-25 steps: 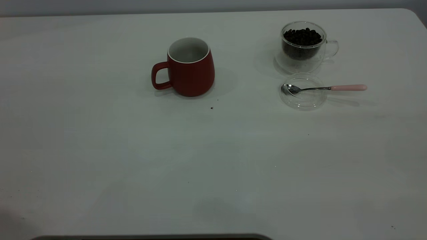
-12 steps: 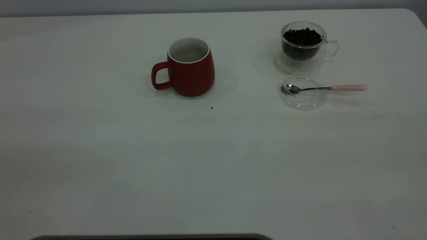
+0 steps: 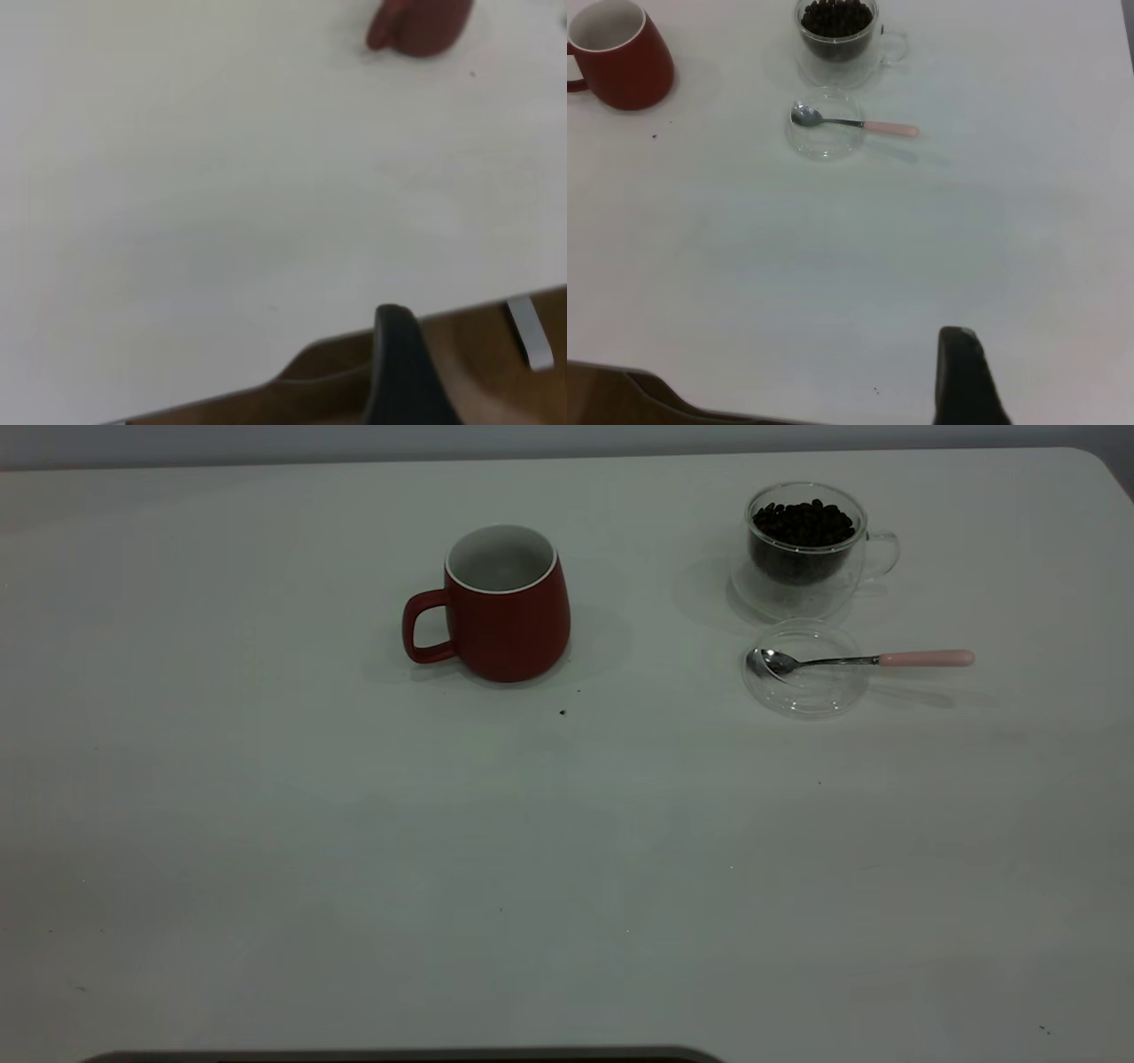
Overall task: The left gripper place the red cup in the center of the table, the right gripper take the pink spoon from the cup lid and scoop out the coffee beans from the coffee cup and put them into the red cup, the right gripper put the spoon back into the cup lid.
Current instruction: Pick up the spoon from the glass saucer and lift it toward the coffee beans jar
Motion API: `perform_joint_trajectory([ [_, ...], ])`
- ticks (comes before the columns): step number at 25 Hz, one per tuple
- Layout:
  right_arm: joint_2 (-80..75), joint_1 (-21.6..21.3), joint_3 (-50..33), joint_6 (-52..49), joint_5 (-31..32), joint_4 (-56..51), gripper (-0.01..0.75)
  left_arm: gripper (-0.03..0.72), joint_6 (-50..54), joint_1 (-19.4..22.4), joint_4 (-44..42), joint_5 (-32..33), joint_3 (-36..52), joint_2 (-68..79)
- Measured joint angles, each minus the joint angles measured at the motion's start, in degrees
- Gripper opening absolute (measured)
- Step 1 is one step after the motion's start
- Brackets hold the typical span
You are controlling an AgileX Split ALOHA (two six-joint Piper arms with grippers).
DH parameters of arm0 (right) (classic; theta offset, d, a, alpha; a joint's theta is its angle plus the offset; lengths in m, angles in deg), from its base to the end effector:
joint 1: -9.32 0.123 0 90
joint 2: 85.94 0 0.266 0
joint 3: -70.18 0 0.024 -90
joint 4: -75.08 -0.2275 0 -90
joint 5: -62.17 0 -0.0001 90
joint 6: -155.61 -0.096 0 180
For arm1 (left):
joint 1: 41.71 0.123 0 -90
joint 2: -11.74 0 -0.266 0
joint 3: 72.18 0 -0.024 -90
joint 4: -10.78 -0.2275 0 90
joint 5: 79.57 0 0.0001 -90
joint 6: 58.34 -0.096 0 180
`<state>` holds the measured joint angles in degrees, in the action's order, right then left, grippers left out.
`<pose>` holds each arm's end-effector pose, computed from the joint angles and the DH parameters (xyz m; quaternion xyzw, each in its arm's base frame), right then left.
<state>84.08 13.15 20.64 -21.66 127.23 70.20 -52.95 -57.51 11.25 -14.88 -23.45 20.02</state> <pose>0.0002 0.0074 0.2509 -0.0527 0.8829 0.0470 0.4641 -0.0039 0.0004 0.2548 0.0795 0.8697 -0.0936 0.4780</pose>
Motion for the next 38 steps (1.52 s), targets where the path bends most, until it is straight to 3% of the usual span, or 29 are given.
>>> perform_joint_trajectory([
  [6, 0.0, 0.0, 0.0, 0.0, 0.0, 0.0, 0.488, 0.493, 0.0, 9.2, 0.1, 0.1, 0.0, -1.0],
  [10, 0.0, 0.0, 0.0, 0.0, 0.0, 0.0, 0.488, 0.493, 0.0, 12.9, 0.1, 0.2, 0.0, -1.0],
  [25, 0.0, 0.0, 0.0, 0.0, -0.4, -3.0, 0.488, 0.493, 0.0, 13.7, 0.1, 0.2, 0.0, -1.0],
  [30, -3.3, 0.0, 0.1, 0.0, -7.7, -9.4, 0.501, 0.493, 0.0, 13.7, 0.1, 0.2, 0.0, -1.0],
  [35, -18.4, 0.0, 0.1, 1.3, -16.1, -13.6, 0.582, 0.493, 0.0, 13.7, 0.1, 0.2, 0.0, -1.0],
  [38, -30.0, 0.0, 0.1, 5.4, -24.3, -18.4, 0.595, 0.493, 0.0, 13.7, 0.1, 0.2, 0.0, -1.0],
])
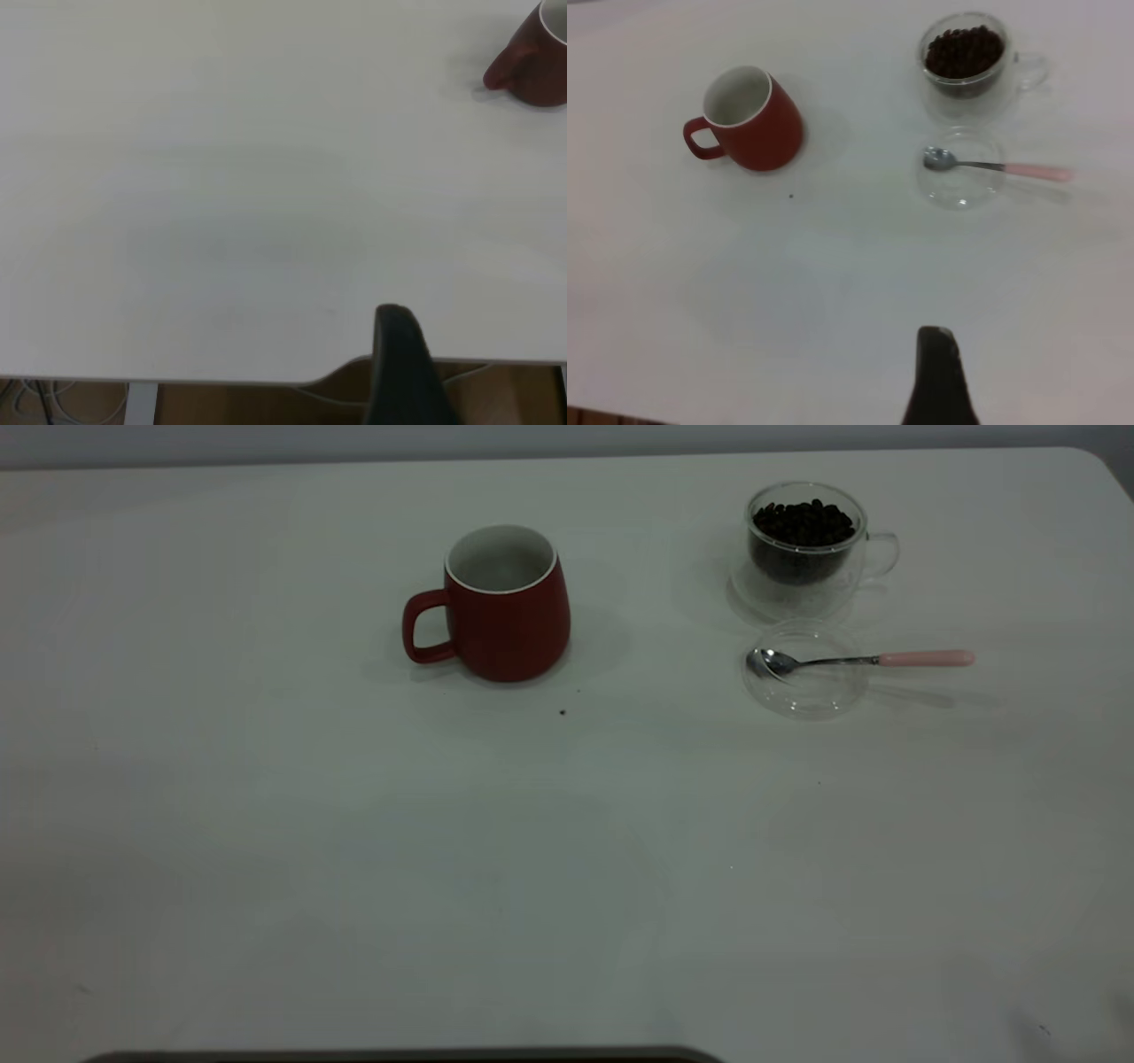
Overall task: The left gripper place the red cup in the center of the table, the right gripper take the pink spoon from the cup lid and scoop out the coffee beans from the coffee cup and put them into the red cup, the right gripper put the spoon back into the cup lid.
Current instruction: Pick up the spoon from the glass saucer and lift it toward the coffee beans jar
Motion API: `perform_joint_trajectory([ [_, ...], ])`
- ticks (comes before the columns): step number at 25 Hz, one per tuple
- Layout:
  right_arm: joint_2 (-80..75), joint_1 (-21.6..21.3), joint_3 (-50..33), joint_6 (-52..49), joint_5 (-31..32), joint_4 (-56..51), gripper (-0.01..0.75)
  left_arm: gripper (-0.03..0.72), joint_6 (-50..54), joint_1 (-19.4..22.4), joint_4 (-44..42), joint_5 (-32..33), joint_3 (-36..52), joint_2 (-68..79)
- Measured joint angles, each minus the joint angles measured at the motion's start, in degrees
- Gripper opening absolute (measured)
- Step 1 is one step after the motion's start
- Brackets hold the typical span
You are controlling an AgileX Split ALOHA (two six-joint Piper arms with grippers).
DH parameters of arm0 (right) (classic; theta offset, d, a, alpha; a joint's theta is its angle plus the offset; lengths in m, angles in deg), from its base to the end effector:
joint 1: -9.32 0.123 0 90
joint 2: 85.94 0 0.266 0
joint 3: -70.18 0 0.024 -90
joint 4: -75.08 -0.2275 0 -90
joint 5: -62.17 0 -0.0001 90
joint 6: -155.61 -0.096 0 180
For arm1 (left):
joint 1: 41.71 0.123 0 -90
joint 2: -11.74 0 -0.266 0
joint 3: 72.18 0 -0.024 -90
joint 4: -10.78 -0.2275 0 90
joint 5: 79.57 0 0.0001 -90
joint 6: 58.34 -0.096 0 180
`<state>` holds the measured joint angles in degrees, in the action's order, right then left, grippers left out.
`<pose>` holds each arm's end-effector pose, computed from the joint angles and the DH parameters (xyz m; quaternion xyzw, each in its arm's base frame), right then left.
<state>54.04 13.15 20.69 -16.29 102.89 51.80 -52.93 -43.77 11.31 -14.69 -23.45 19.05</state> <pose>0.0949 0.0312 0.2630 -0.0095 0.8923 0.1683 0.4187 -0.0063 -0.0006 0.2544 -0.0251 0.8696 -0.0367 0.4917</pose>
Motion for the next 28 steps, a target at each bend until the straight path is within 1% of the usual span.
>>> perform_joint_trajectory([
  [2, -8.7, 0.0, 0.0, 4.6, -6.3, -4.6, 0.591, 0.493, 0.0, 0.0, 0.0, 0.0, 0.0, 0.0],
  [5, -21.8, 0.0, 1.3, 11.9, -11.8, -11.5, 0.582, 0.493, 0.0, 0.0, 0.0, 0.0, 0.0, 0.0],
  [9, -40.0, 0.0, 7.9, 25.4, -14.8, -20.4, 0.579, 0.493, 0.0, 0.0, 0.0, 0.0, 0.0, 0.0],
  [12, -53.1, -0.2, 15.0, 30.6, -15.7, -24.6, 0.579, 0.493, 0.0, 0.0, 0.0, 0.0, 0.0, 0.0],
  [15, -66.1, -2.8, 22.1, 32.9, -13.5, -27.1, 0.577, 0.493, 0.0, 0.0, 0.0, 0.0, 0.0, 0.0],
  [19, -81.4, -9.3, 31.7, 35.5, -6.2, -29.0, 0.577, 0.493, 0.0, 0.0, 0.0, 0.0, 0.0, 0.0],
  [21, -86.6, -12.3, 35.1, 35.6, -4.0, -29.3, 0.577, 0.493, 0.0, 0.0, 0.0, 0.0, 0.0, 0.0],
  [24, -91.2, -15.6, 38.2, 37.3, -3.4, -30.4, 0.577, 0.493, 0.0, 0.0, 0.0, 0.0, 0.0, 0.0],
  [26, -93.1, -17.6, 39.6, 40.8, -3.5, -32.7, 0.577, 0.493, 0.0, 0.0, 0.0, 0.0, 0.0, 0.0],
  [28, -95.0, -19.7, 40.7, 44.7, -2.2, -36.8, 0.577, 0.493, 0.0, 0.0, 0.0, 0.0, 0.0, 0.0],
])
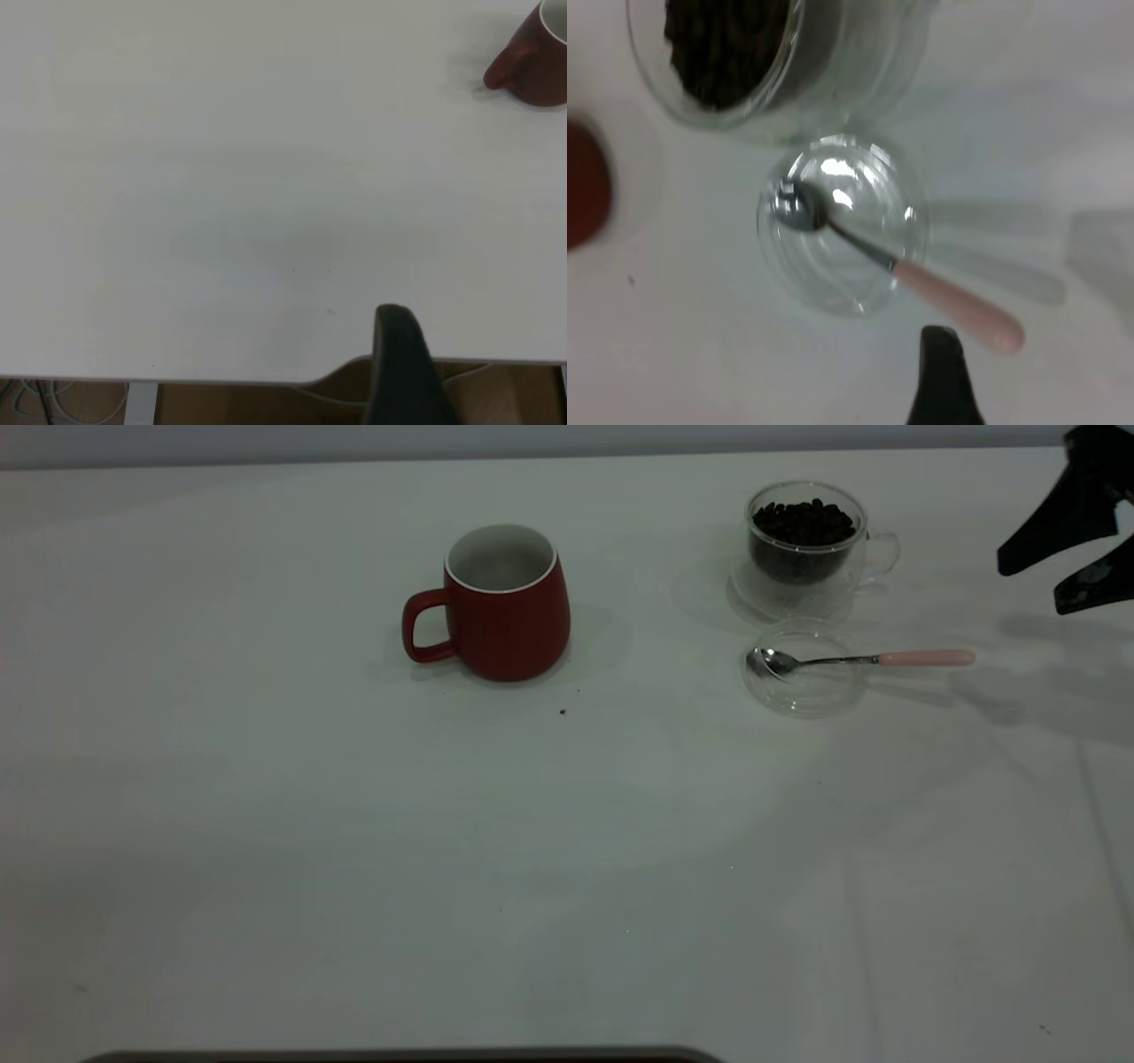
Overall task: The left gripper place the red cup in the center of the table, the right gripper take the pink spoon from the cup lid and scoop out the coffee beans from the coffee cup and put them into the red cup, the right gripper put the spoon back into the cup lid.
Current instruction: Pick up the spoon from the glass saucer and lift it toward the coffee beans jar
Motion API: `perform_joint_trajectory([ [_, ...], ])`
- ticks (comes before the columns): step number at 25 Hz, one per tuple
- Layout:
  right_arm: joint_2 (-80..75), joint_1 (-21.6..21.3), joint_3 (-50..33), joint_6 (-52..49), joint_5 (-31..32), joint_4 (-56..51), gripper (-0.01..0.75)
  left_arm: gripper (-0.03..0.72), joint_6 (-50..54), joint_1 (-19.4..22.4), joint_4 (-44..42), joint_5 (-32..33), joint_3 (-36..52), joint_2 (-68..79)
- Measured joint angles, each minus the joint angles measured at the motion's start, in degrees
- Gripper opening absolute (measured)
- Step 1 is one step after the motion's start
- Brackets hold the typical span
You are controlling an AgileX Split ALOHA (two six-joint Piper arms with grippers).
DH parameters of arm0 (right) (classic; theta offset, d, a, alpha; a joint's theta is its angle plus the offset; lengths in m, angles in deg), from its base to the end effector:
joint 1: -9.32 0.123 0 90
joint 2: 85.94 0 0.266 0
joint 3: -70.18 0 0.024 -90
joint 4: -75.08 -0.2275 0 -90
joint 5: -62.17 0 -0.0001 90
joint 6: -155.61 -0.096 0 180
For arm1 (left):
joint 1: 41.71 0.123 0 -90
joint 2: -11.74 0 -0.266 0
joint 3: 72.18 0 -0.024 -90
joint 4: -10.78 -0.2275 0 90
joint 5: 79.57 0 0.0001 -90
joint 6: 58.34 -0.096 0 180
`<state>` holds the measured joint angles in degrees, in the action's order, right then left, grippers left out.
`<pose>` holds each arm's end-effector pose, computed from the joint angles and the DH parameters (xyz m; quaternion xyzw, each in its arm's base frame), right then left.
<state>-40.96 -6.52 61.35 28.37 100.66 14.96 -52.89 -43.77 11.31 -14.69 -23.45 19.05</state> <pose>0.3624 -0.0489 0.0633 0.1039 0.9469 0.2608 0.1565 -0.0063 -0.0006 0.2544 -0.0254 0.8696 -0.0369 0.4917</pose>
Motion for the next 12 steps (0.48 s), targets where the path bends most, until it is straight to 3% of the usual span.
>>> perform_joint_trajectory([
  [4, -3.4, -3.1, 0.4, 6.7, 4.6, -8.1, 0.577, 0.493, 0.0, 0.0, 0.0, 0.0, 0.0, 0.0],
  [12, -10.9, -3.8, 0.5, 12.5, 8.2, -16.2, 0.577, 0.493, 0.0, 0.0, 0.0, 0.0, 0.0, 0.0],
])
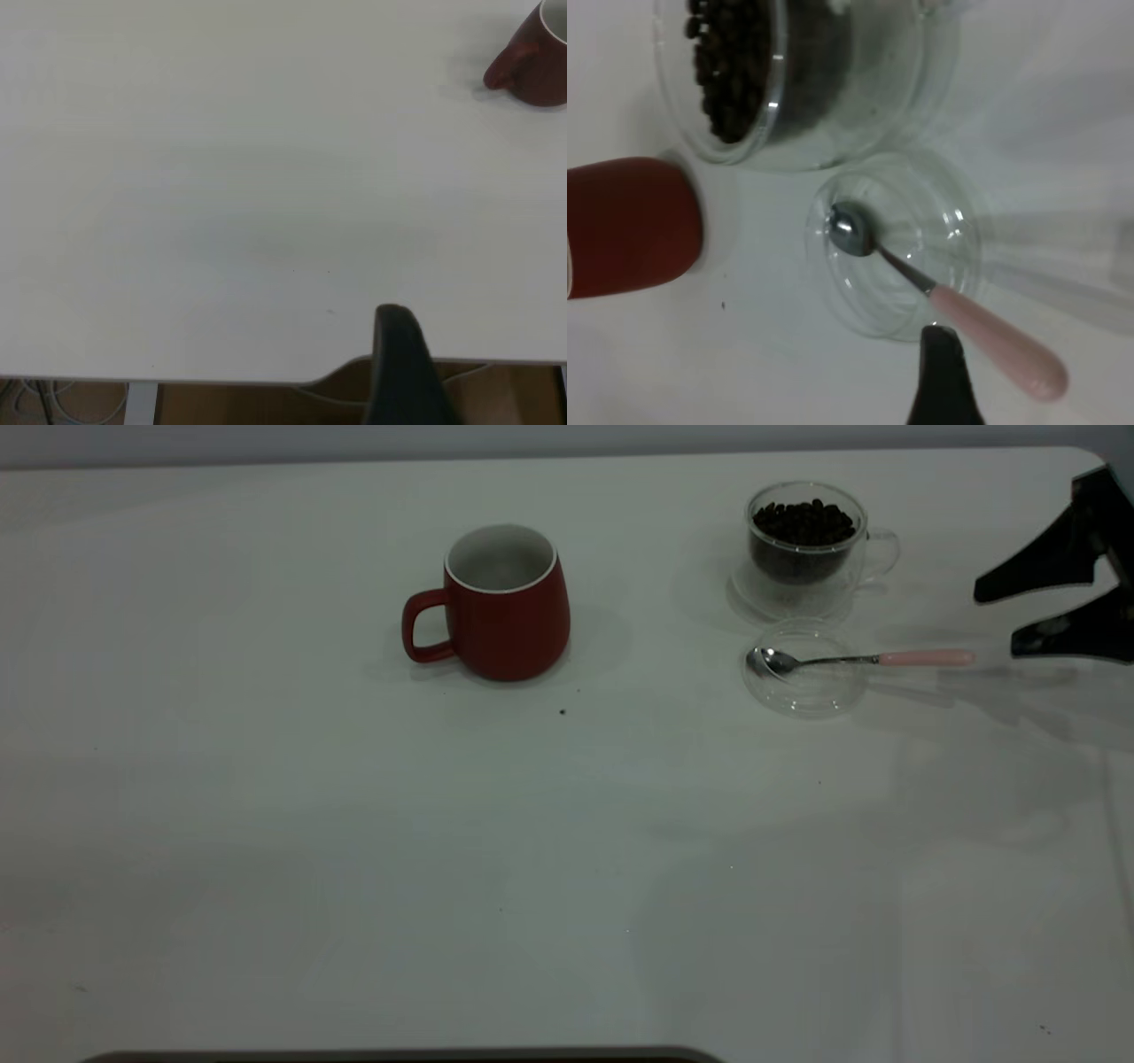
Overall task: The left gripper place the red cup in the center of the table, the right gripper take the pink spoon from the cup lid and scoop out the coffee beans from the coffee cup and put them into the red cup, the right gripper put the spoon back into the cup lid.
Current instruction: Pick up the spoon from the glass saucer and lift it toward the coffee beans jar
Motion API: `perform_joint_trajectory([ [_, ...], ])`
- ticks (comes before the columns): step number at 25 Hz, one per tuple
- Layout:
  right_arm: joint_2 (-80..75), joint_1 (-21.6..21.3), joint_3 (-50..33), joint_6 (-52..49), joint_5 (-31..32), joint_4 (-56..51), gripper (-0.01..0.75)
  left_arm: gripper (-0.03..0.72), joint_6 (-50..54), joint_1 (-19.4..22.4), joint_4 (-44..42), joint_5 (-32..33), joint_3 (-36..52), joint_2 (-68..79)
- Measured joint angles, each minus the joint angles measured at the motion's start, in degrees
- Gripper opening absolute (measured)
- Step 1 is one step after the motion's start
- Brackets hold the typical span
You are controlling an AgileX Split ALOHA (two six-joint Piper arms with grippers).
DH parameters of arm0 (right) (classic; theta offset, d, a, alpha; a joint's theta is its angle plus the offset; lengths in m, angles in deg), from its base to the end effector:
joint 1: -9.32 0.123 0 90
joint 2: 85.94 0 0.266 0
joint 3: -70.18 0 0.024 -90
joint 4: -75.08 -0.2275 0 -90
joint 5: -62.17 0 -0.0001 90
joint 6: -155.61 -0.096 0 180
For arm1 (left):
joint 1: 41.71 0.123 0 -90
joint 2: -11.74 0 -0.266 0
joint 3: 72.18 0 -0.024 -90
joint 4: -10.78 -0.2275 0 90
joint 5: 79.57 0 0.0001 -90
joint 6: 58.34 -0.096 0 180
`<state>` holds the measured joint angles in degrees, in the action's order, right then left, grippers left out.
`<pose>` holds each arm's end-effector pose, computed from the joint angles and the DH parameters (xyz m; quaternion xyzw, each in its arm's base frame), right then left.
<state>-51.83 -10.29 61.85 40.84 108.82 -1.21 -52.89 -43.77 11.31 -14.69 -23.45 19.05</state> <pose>0.3567 -0.0550 0.0113 0.1595 0.9061 0.3655 0.1410 -0.0063 -0.0006 0.2544 -0.0254 0.8696 -0.0369 0.4917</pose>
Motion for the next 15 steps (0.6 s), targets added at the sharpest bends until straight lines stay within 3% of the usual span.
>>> perform_joint_trajectory([
  [10, -6.8, -0.3, 0.1, 6.4, 5.0, -7.1, 0.577, 0.493, 0.0, 0.0, 0.0, 0.0, 0.0, 0.0],
  [15, -8.7, 2.1, 0.4, 8.9, 6.3, -10.9, 0.577, 0.493, 0.0, 0.0, 0.0, 0.0, 0.0, 0.0],
])
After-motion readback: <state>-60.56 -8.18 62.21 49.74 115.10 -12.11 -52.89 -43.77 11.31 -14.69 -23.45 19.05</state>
